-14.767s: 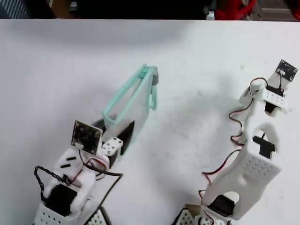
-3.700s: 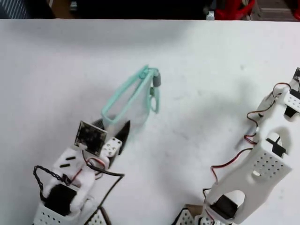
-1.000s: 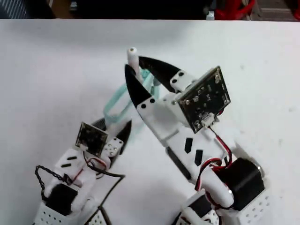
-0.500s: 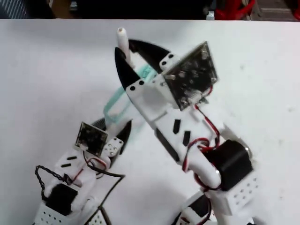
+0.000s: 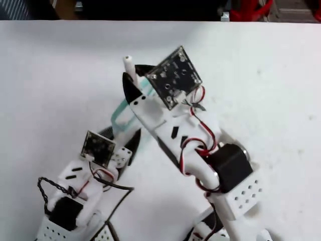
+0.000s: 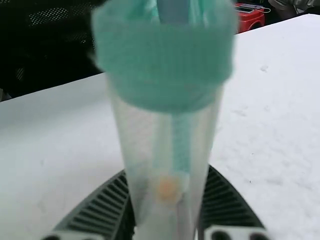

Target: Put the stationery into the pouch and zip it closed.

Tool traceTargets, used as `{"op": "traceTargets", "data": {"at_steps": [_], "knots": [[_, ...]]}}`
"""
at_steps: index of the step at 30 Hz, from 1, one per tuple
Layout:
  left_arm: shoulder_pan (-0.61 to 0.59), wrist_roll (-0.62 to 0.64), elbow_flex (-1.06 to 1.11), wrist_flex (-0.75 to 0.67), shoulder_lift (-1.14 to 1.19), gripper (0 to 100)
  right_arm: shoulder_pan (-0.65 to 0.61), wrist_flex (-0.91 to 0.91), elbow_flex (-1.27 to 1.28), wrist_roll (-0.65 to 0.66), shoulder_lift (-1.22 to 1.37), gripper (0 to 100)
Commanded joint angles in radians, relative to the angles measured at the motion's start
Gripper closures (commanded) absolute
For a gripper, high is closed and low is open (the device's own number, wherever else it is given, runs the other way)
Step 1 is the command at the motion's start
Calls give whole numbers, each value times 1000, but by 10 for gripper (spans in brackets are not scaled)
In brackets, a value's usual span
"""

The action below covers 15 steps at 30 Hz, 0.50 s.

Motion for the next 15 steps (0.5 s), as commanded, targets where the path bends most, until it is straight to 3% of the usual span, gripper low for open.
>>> {"op": "traceTargets", "data": {"at_steps": [1,6,15], "knots": [[-10,-12,-3,-26,-5,850,-1,19,-8,14,-28,931],[-10,-12,-3,-28,-5,850,-2,62,-8,12,-25,717],[-10,-12,-2,-28,-5,850,-1,70,-8,14,-28,782]]}}
